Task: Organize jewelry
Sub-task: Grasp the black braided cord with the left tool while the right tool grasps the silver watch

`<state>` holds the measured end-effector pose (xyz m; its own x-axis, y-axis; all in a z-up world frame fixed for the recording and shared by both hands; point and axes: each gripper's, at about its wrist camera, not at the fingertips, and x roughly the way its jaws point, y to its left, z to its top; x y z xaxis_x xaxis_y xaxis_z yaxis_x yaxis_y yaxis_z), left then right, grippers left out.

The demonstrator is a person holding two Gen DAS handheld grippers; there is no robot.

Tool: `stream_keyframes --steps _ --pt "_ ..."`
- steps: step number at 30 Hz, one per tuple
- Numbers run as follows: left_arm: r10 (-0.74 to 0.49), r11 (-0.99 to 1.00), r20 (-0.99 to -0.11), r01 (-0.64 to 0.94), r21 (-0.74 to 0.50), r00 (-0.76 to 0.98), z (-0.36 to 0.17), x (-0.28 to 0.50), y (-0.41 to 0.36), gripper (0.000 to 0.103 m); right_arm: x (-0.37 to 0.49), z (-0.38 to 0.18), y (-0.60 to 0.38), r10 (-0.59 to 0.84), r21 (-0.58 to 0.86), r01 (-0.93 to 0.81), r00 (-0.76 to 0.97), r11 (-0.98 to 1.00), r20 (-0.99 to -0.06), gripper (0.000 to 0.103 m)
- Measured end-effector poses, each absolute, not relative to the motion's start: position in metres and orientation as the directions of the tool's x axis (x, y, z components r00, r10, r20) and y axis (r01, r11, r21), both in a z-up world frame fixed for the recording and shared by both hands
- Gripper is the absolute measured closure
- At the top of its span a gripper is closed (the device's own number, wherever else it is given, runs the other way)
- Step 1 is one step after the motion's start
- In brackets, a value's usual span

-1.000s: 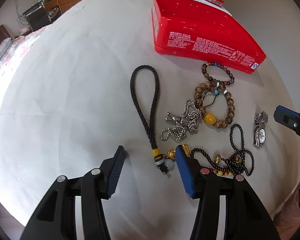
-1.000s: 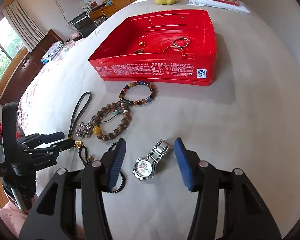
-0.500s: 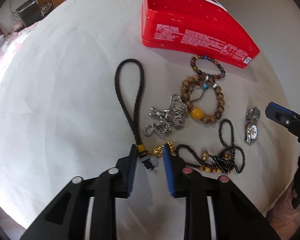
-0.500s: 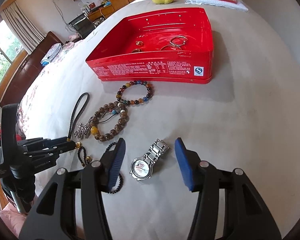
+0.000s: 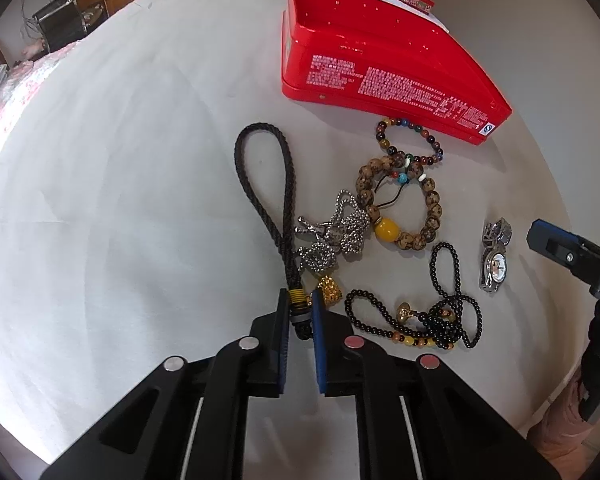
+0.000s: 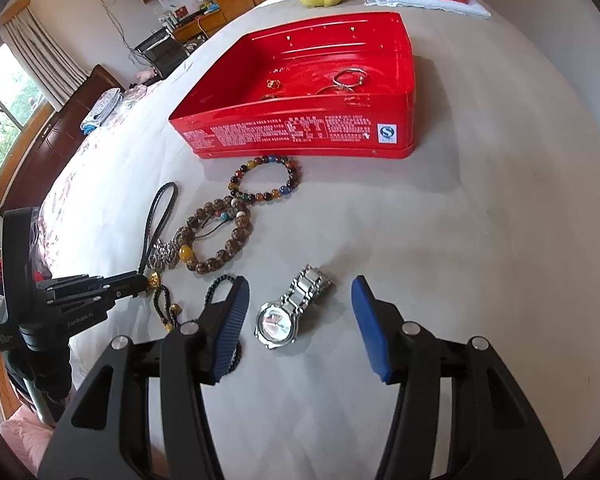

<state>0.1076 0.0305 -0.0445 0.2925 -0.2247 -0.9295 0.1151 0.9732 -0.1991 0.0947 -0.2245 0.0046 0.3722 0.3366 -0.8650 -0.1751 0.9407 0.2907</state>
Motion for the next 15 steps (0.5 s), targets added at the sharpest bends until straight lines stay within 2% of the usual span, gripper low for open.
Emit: stream_keyframes --steps 15 --pt "-0.263 0.964 -0.919 0.12 -0.237 0.292 -0.044 0.107 0.04 0.093 0.092 -0.02 -0.22 0.364 0.355 -0.081 0.246 0.931 -0.898 0.053"
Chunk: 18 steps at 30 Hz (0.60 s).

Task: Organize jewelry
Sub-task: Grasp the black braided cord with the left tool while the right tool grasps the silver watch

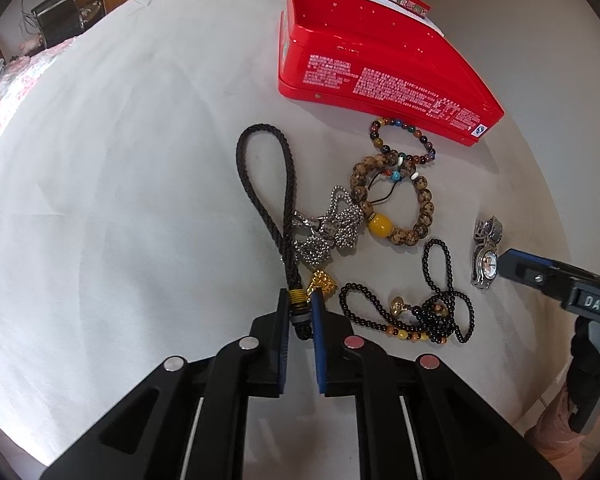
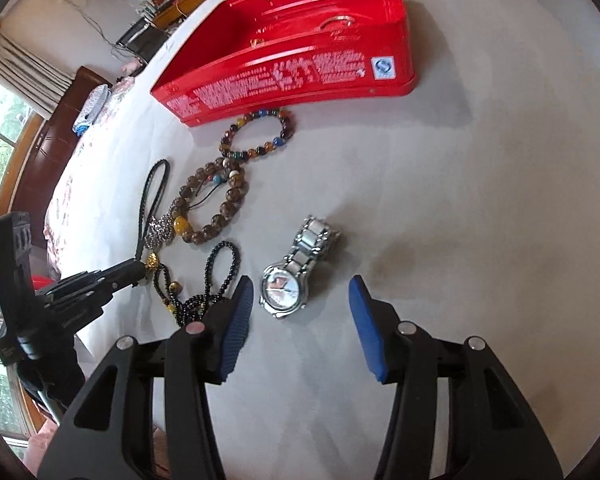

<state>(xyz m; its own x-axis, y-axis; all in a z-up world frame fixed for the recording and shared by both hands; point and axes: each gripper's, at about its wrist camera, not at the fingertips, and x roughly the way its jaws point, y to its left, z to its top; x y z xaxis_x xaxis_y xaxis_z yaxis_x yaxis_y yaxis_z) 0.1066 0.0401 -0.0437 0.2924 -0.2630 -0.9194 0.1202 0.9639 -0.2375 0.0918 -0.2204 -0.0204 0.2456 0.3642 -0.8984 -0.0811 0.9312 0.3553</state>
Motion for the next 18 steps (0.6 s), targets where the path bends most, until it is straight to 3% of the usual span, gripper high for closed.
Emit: stream_keyframes --steps 9,11,15,18 --pt "-0.277 0.96 -0.915 0.128 -0.249 0.292 -0.046 0.106 0.042 0.093 0.102 -0.031 -0.19 0.27 0.247 -0.118 0.257 0.962 -0.928 0.049" --pt "-0.278 0.96 -0.915 0.13 -0.249 0.293 -0.046 0.107 0.042 0.093 0.103 -0.032 -0.184 0.246 0.215 -0.139 0.274 0.967 -0.93 0.053" --pt "-0.276 0.96 -0.915 0.134 -0.247 0.294 -0.046 0.107 0.041 0.093 0.105 -0.032 -0.178 0.21 0.161 -0.18 0.306 0.971 -0.929 0.074" --pt "-0.275 0.96 -0.915 0.135 -0.244 0.296 -0.046 0.107 0.04 0.093 0.106 -0.033 -0.181 0.224 0.171 -0.191 0.306 0.967 -0.925 0.076"
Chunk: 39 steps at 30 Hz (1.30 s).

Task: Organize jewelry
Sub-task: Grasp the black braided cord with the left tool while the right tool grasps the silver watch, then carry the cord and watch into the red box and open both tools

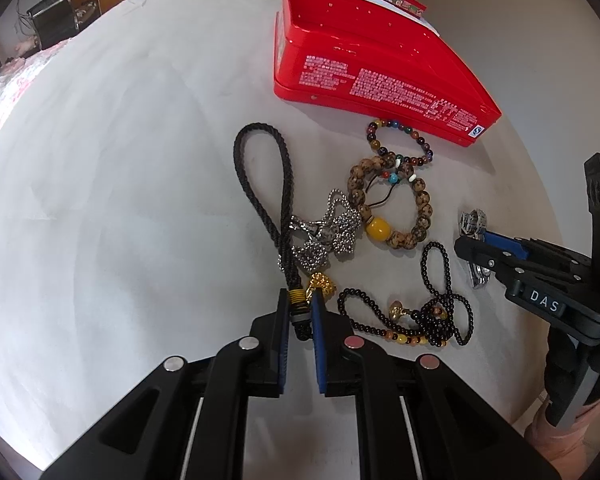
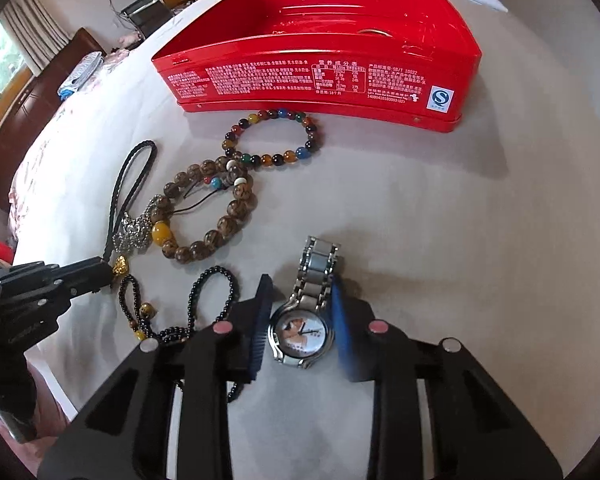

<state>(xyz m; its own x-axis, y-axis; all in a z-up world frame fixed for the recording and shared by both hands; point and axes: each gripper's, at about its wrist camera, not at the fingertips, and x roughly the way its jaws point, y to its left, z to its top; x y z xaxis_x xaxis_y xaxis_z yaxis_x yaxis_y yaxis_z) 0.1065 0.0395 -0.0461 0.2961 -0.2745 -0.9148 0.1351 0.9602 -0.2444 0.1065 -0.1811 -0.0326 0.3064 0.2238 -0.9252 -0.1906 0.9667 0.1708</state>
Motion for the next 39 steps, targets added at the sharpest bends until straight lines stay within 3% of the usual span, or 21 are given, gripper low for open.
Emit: stream_keyframes --steps 15,28,39 --pt "-0.339 0.94 -0.867 0.159 -0.301 0.365 -0.013 0.099 0.045 0.093 0.096 0.003 -0.205 0.339 0.29 -0.188 0.341 0.938 -0.877 0.077" --pt "-0.366 0.931 -0.816 0.191 -0.313 0.447 0.028 0.102 0.039 0.093 0.098 0.033 -0.209 0.336 0.273 -0.21 0.385 0.939 -0.859 0.077" --pt "-0.369 0.93 -0.829 0.178 -0.323 0.421 0.016 0.109 0.038 0.093 0.108 -0.01 -0.208 0.292 0.248 -0.179 0.289 0.952 -0.912 0.077"
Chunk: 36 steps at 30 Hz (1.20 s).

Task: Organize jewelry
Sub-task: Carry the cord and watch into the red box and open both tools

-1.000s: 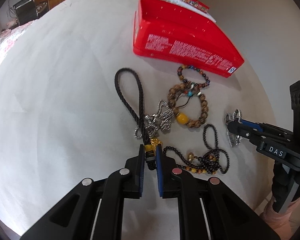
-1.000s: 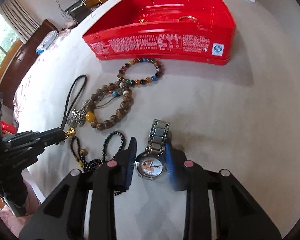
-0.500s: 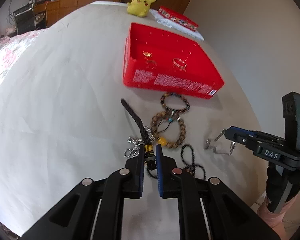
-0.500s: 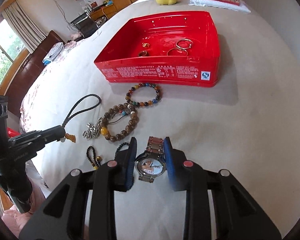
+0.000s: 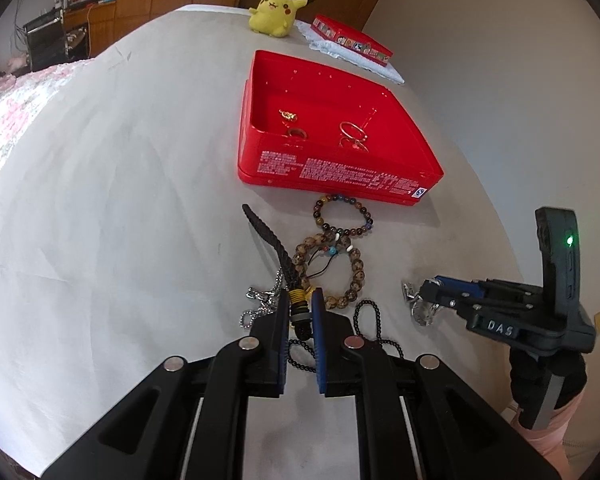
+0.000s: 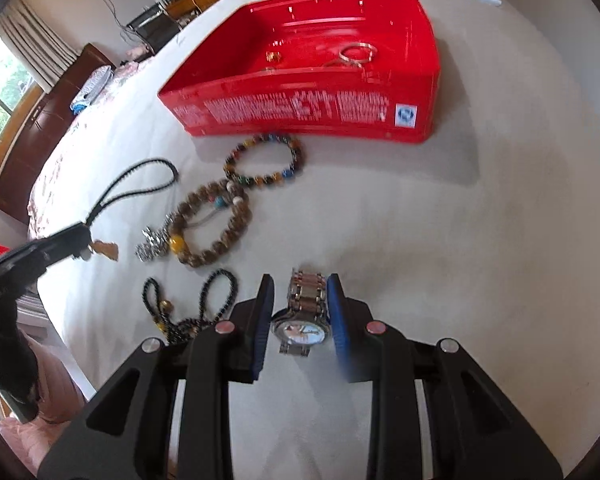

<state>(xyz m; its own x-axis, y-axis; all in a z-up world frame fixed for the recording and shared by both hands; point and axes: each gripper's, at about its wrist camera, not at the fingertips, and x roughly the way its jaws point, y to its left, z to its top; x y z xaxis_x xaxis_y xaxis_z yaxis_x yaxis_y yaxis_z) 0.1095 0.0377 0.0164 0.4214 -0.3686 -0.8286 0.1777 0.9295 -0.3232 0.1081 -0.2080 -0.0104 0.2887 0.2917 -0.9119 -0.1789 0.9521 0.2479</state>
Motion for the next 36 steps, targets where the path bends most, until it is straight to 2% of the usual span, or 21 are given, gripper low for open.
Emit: stream_keyframes --steps 3,6,9,15,17,19,22,27,36 --pt "-0.369 0.929 -0.825 0.176 -0.324 0.428 0.018 0.109 0.038 0.093 0.104 -0.016 -0.206 0.28 0.236 -0.186 0.27 0.954 -0.921 0.078" --pt "-0.372 0.928 -0.823 0.177 -0.328 0.429 0.018 0.11 0.037 0.093 0.101 -0.02 -0.205 0.27 0.227 -0.188 0.253 0.956 -0.929 0.075" --pt "-0.379 0.926 -0.822 0.18 -0.333 0.425 0.018 0.109 0.037 0.093 0.098 -0.022 -0.202 0.248 0.203 -0.195 0.249 0.96 -0.936 0.062" --pt "-0.381 0.925 -0.82 0.181 -0.335 0.426 0.018 0.109 0.036 0.093 0.097 -0.029 -0.198 0.227 0.175 -0.217 0.243 0.96 -0.943 0.056" --pt "-0.383 0.924 -0.82 0.182 -0.337 0.426 0.018 0.108 0.036 0.093 0.097 -0.031 -0.194 0.212 0.156 -0.226 0.248 0.962 -0.945 0.058" --pt "-0.387 0.922 -0.819 0.184 -0.341 0.424 0.019 0.108 0.036 0.093 0.095 -0.031 -0.191 0.219 0.157 -0.243 0.254 0.957 -0.942 0.075" --pt "-0.392 0.92 -0.818 0.187 -0.344 0.422 0.019 0.108 0.036 0.093 0.091 -0.03 -0.186 0.203 0.132 -0.262 0.264 0.956 -0.943 0.075" --pt "-0.398 0.918 -0.812 0.189 -0.35 0.427 0.021 0.108 0.037 0.093 0.093 -0.025 -0.195 0.269 0.214 -0.231 0.242 0.949 -0.932 0.075" --pt "-0.404 0.915 -0.796 0.207 -0.347 0.45 0.035 0.113 0.035 0.093 0.1 0.022 -0.209 0.306 0.237 -0.232 0.335 0.943 -0.891 0.075"
